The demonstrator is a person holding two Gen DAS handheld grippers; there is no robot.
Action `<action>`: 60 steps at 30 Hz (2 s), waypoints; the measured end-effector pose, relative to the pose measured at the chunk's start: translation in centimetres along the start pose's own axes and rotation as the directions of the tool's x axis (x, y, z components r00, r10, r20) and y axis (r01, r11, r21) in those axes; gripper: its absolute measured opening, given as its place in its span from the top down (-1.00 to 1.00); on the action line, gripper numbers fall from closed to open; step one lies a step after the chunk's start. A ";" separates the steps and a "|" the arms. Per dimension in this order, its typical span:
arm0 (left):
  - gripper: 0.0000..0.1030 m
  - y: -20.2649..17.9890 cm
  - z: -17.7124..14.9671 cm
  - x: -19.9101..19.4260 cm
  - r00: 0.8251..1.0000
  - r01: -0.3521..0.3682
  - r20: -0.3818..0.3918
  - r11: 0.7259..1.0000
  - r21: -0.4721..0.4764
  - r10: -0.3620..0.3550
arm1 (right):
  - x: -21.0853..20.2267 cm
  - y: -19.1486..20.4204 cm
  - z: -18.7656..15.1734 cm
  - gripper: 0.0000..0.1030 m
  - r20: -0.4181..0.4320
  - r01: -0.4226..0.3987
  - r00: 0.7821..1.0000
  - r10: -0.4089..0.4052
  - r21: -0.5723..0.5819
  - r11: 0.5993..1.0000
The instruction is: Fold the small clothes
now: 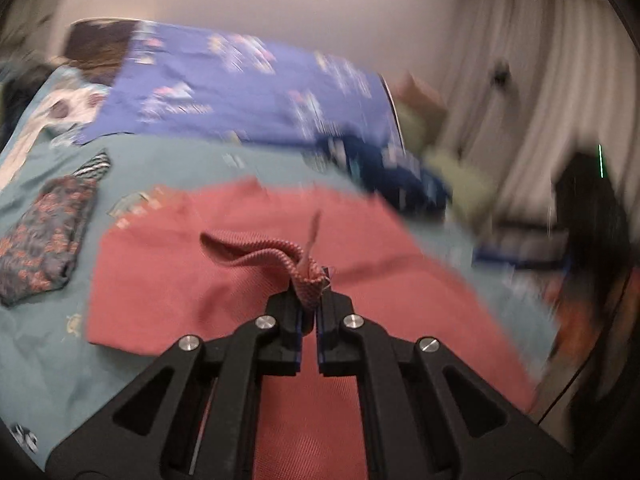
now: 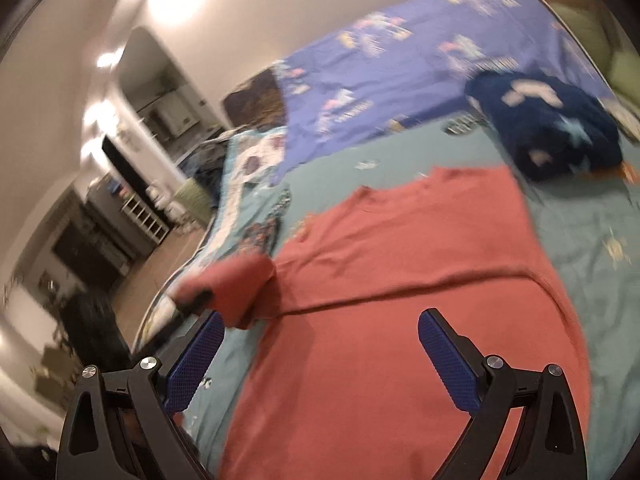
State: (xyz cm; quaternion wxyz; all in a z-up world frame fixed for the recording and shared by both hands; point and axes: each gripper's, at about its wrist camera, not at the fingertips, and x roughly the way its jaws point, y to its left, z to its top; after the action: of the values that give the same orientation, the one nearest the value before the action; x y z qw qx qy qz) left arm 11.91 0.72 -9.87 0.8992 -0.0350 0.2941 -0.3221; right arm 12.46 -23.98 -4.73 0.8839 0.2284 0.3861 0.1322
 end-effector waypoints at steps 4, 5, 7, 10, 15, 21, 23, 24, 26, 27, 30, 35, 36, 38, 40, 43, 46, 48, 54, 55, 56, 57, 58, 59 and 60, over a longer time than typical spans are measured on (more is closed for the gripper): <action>0.90 -1.4 -2.4 3.4 0.987 -0.017 -0.156 0.993 0.115 0.035 | 3.3 -3.1 1.2 -0.93 -0.139 -0.008 0.990 0.018 0.072 0.997; 0.90 -1.7 -2.5 3.4 0.985 -0.022 -0.165 0.992 0.122 0.042 | 4.7 -3.1 1.8 -0.93 -0.192 -0.003 0.981 0.011 0.044 0.999; 0.88 -2.2 -2.1 2.8 0.987 -0.021 -0.155 0.991 0.135 0.042 | 6.6 -2.1 2.5 -0.93 -0.259 0.011 0.966 -0.018 -0.028 1.000; 0.86 -2.6 -1.8 2.3 0.988 -0.001 -0.150 0.982 0.187 0.029 | 9.9 1.3 3.3 -0.93 -0.391 -0.097 0.920 0.033 -0.146 0.985; 0.82 -1.7 -1.8 2.7 0.982 0.099 -0.172 0.987 0.129 -0.076 | 15.3 4.2 3.1 -0.93 -0.541 -0.127 0.841 0.020 -0.162 0.979; 0.78 -1.7 -2.1 2.2 0.974 0.178 -0.157 0.979 0.103 -0.160 | 19.6 3.9 4.0 -0.91 -0.626 0.061 0.771 -0.114 -0.105 0.993; 0.77 -1.9 -2.1 2.1 0.972 0.195 -0.155 0.975 0.104 -0.178 | 19.9 5.7 3.8 -0.91 -0.614 0.104 0.756 -0.228 -0.231 0.967; 0.77 -1.9 -2.1 2.2 0.970 0.200 -0.158 0.975 0.101 -0.182 | 20.0 6.3 3.6 -0.91 -0.614 0.111 0.746 -0.256 -0.265 0.958; 0.77 -2.0 -2.2 2.4 0.968 0.204 -0.165 0.974 0.094 -0.187 | 20.2 7.5 3.4 -0.91 -0.632 0.094 0.724 -0.275 -0.304 0.948; 0.77 -1.9 -2.0 2.6 0.968 0.206 -0.168 0.974 0.091 -0.188 | 20.3 7.8 3.1 -0.91 -0.647 0.086 0.712 -0.274 -0.307 0.948; 0.77 -1.9 -1.7 2.8 0.968 0.209 -0.159 0.974 0.086 -0.193 | 20.8 8.8 2.3 -0.89 -0.662 0.075 0.692 -0.287 -0.329 0.941; 0.77 -1.7 -1.6 2.3 0.967 0.224 -0.134 0.973 0.048 -0.216 | 21.8 7.9 0.8 -0.45 -0.646 0.152 0.664 -0.377 -0.376 0.914; 0.77 -1.7 -1.6 2.3 0.967 0.226 -0.133 0.973 0.045 -0.219 | 21.9 7.4 0.7 -0.43 -0.653 0.159 0.656 -0.377 -0.369 0.916; 0.77 -1.7 -1.6 2.3 0.967 0.225 -0.133 0.973 0.045 -0.218 | 21.5 7.0 0.2 -0.41 -0.643 0.160 0.666 -0.379 -0.373 0.914; 0.77 -1.5 -1.7 2.2 0.966 0.225 -0.137 0.973 0.044 -0.217 | 20.8 7.0 0.5 -0.35 -0.621 0.170 0.684 -0.383 -0.375 0.911; 0.75 -1.7 -2.1 1.9 0.966 0.225 -0.138 0.973 0.047 -0.217 | 19.5 6.6 1.5 -0.34 -0.567 0.208 0.720 -0.400 -0.374 0.904; 0.72 -1.3 -2.1 2.0 0.966 0.227 -0.138 0.973 0.048 -0.219 | 18.0 5.2 2.9 -0.34 -0.513 0.264 0.741 -0.434 -0.373 0.890; 0.72 -1.1 -2.1 2.0 0.965 0.229 -0.141 0.973 0.042 -0.221 | 17.0 3.9 3.9 -0.34 -0.513 0.278 0.747 -0.422 -0.335 0.900; 0.71 -0.7 -1.8 2.4 0.965 0.221 -0.156 0.975 0.040 -0.212 | 16.9 0.3 2.9 -0.34 -0.664 0.123 0.740 -0.104 -0.018 0.992; 0.71 -0.6 -1.7 2.5 0.965 0.218 -0.155 0.975 0.038 -0.209 | 16.9 -0.2 2.7 -0.34 -0.673 0.121 0.734 -0.085 0.007 0.993; 0.71 -0.6 -1.5 2.5 0.966 0.216 -0.154 0.976 0.034 -0.209 | 17.0 -0.7 2.1 -0.34 -0.683 0.119 0.728 -0.055 0.048 0.992; 0.71 -0.5 -1.5 2.5 0.965 0.219 -0.154 0.975 0.026 -0.212 | 17.0 -1.2 1.7 -0.34 -0.690 0.109 0.724 -0.016 0.092 0.990; 0.71 -0.5 -1.5 2.6 0.964 0.221 -0.154 0.975 0.019 -0.216 | 17.0 -1.6 1.5 -0.35 -0.690 0.097 0.723 0.020 0.130 0.987; 0.71 -0.4 -1.5 2.6 0.963 0.225 -0.152 0.974 0.008 -0.221 | 17.0 -2.0 1.3 -0.37 -0.684 0.087 0.727 0.052 0.168 0.982; 0.71 -0.4 -1.5 2.6 0.964 0.224 -0.148 0.975 0.003 -0.221 | 16.9 -2.3 1.4 -0.37 -0.676 0.084 0.733 0.075 0.199 0.976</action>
State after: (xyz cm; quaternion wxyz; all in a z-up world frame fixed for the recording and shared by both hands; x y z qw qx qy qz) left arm 12.45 -0.94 -12.33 0.8335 -0.0353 0.3506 -0.4255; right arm 24.85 -19.49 -15.59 0.6518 0.2579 0.6946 0.1615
